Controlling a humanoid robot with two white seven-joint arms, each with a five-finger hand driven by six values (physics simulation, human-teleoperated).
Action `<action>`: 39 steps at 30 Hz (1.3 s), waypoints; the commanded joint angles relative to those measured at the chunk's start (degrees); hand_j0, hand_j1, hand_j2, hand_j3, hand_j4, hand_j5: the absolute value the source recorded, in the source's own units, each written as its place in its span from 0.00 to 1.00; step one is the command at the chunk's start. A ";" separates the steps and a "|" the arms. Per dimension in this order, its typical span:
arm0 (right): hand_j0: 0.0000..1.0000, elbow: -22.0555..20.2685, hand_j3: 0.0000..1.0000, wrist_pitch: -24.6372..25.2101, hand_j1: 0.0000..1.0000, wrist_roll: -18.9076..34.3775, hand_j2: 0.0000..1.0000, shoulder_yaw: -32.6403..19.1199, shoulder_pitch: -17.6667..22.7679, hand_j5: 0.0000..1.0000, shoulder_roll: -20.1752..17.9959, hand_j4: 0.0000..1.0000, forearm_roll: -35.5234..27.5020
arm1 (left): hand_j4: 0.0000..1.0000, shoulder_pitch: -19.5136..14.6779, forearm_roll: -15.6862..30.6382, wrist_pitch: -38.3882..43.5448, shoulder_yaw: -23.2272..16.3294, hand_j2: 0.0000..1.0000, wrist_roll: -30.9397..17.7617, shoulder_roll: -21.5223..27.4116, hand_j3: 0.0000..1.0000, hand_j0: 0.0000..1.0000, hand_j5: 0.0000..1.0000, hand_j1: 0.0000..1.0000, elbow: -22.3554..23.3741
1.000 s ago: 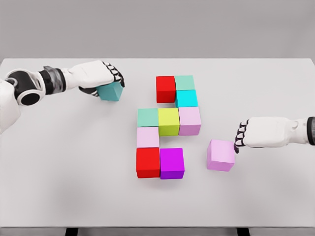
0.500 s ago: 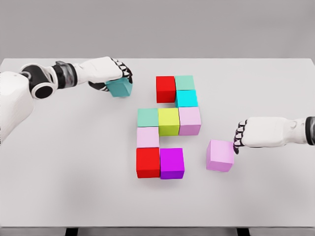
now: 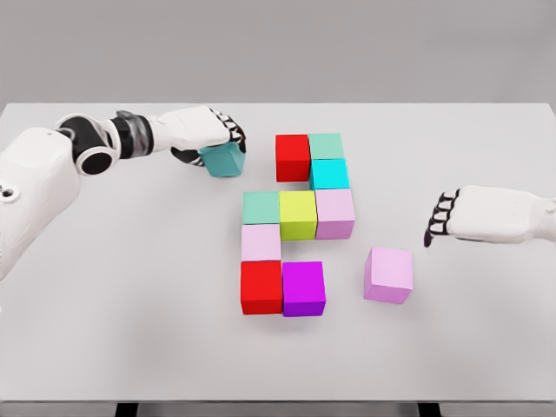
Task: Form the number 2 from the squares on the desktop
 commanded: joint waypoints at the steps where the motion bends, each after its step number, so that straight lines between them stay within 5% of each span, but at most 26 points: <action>1: 0.61 0.42 0.61 0.04 0.61 -2.67 0.61 0.37 0.00 0.61 -0.13 0.61 -0.02 | 0.72 0.00 0.17 0.09 0.19 0.72 -0.08 -0.68 0.72 0.72 0.72 0.72 1.09; 15: 0.60 3.05 0.60 0.04 0.60 -7.60 0.60 3.97 0.79 0.60 0.31 0.60 0.15 | 0.85 -0.97 0.17 0.09 0.63 0.85 -0.78 -3.14 0.85 0.85 0.85 0.85 5.92; 19: 0.60 3.23 0.60 0.04 0.60 -8.83 0.60 3.97 1.84 0.60 0.40 0.60 0.33 | 1.00 -1.23 0.34 0.09 0.72 1.00 -0.69 -3.23 1.00 1.00 1.00 1.00 6.72; 35: 0.60 5.25 0.60 0.04 0.60 -8.91 0.60 4.06 4.39 0.60 2.42 0.60 1.56 | 1.00 -3.16 1.04 0.09 3.27 1.00 -0.60 -2.44 1.00 1.00 1.00 1.00 6.63; 39: 0.60 6.04 0.60 0.04 0.60 -8.91 0.60 4.06 4.39 0.60 2.59 0.60 1.56 | 1.00 -3.43 2.89 0.09 3.09 1.00 -0.25 2.39 1.00 1.00 1.00 1.00 6.19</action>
